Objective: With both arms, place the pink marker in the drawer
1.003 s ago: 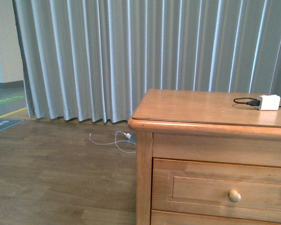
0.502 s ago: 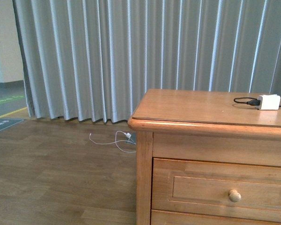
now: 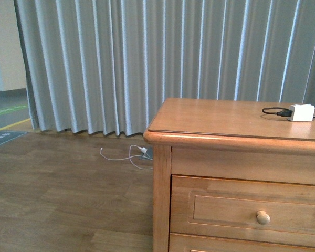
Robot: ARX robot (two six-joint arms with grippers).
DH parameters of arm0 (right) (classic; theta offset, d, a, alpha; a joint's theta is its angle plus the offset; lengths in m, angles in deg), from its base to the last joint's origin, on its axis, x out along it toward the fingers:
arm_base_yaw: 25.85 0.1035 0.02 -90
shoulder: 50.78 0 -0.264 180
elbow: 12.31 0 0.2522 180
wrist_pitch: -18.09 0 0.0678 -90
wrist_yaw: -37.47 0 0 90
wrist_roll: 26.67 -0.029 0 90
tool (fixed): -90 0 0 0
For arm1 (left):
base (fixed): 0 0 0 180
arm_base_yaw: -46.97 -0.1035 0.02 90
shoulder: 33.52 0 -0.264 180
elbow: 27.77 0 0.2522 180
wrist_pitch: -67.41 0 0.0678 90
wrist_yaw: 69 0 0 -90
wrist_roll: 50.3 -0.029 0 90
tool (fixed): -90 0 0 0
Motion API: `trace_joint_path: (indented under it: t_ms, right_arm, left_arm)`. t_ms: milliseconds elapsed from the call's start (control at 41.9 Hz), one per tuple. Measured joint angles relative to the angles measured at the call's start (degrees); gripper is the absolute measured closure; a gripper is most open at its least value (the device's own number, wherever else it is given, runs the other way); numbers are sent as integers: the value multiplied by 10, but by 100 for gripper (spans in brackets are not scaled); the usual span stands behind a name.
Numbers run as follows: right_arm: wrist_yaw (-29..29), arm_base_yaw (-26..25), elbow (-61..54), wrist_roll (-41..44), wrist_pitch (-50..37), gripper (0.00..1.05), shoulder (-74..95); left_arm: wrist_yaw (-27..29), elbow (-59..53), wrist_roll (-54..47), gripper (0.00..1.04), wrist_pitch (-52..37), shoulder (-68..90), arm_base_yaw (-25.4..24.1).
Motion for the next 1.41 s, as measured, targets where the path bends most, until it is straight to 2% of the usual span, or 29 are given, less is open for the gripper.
trace_joint_path:
  t_ms: [358,454,812,908,1194,1338,1362,1409]
  right_arm:
    - [0,0,0,0,57,103,-57]
    - [0,0,0,0,144,103,-124]
    - [0,0,0,1,153,103,-149]
    - [0,0,0,1,153,83,-149]
    - [0,0,0,1,153,40,-149]
    - [0,0,0,1,153,10,-149]
    - [0,0,0,0,153,7,-149]
    - [0,0,0,1,153,9,-149]
  left_arm:
    - [0,0,0,6,0,0,0]
    - [1,0,0,6,0,0,0]
    - [0,0,0,6,0,0,0]
    - [0,0,0,6,0,0,0]
    - [0,0,0,6,0,0,0]
    - [0,0,0,6,0,0,0]
    - [0,0,0,6,0,0,0]
    - [0,0,0,6,0,0,0]
